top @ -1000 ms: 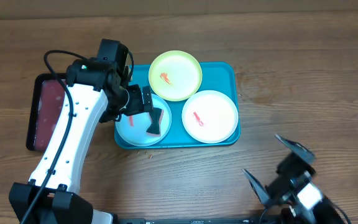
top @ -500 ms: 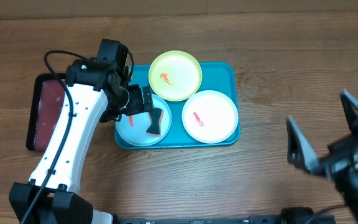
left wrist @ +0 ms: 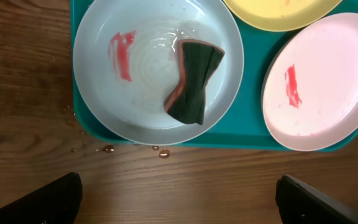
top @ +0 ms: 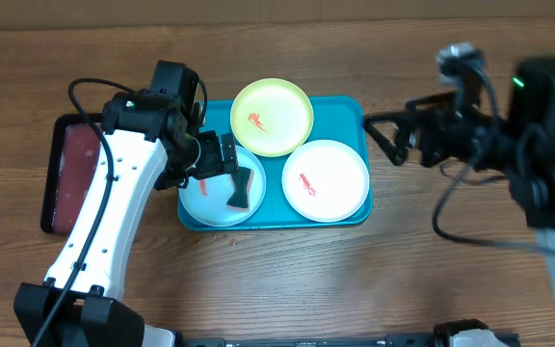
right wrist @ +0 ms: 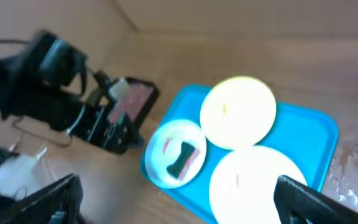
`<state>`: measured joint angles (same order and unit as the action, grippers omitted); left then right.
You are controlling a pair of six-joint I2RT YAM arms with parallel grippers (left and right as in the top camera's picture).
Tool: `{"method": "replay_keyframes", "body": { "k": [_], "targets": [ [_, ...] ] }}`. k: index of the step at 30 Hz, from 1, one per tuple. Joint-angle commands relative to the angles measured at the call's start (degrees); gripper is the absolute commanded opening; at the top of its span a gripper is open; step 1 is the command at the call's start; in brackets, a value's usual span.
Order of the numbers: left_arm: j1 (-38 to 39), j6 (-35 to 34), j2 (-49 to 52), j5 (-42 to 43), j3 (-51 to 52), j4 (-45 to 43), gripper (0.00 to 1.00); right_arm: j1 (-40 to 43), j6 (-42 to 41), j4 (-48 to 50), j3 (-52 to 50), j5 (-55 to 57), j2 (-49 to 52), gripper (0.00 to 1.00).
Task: Clean dirty plates on tray and stack at the side
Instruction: 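Move the right gripper to the light blue plate's rim and grasp it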
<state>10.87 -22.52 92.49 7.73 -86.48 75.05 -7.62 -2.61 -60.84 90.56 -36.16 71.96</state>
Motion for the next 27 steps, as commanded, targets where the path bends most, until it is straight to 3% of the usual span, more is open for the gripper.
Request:
{"method": "replay_keyframes", "body": {
  "k": [1, 3, 6, 8, 10, 11, 15, 22, 27],
  "targets": [
    [0.39, 0.24, 0.31, 0.2, 0.09, -0.26, 1.0, -6.95, -3.8, -10.69, 12.79, 14.16, 9.84, 1.0],
    [0.39, 0.24, 0.31, 0.17, 0.09, -0.26, 1.0, -10.49, -3.45, -11.21, 14.62, 13.88, 14.71, 1.0],
    [0.39, 0.24, 0.31, 0.17, 0.09, -0.33, 0.91, -13.92, -4.15, -6.43, 13.81, 12.76, 19.89, 0.57],
    [0.39, 0.22, 0.42, -0.35, 0.09, -0.76, 0.73, -15.61, -7.04, -3.65, 13.16, 12.87, 23.47, 0.46],
    [0.39, 0.22, 0.52, -1.38, 0.09, -0.72, 0.73, -16.92, -11.93, -1.79, 12.79, 13.4, 27.47, 0.43],
    [0.39, 0.2, 0.57, -1.68, 0.09, -0.63, 0.81, -17.59, -14.14, -1.05, 12.74, 13.46, 29.92, 0.41],
    [0.22, 0.22, 1.4, -2.01, 0.09, -0.26, 1.0, -20.13, -15.69, 1.62, 12.61, 13.92, 37.88, 0.4],
    [-1.07, 0.28, 4.42, -1.95, 0.09, -0.26, 1.0, -24.0, -17.81, 3.26, 12.61, 16.22, 46.93, 0.47],
    [-2.67, 1.79, 6.25, -1.97, 0.09, -0.42, 1.0, -28.06, -18.51, 4.55, 12.09, 17.77, 51.39, 0.43]
  ]
}}
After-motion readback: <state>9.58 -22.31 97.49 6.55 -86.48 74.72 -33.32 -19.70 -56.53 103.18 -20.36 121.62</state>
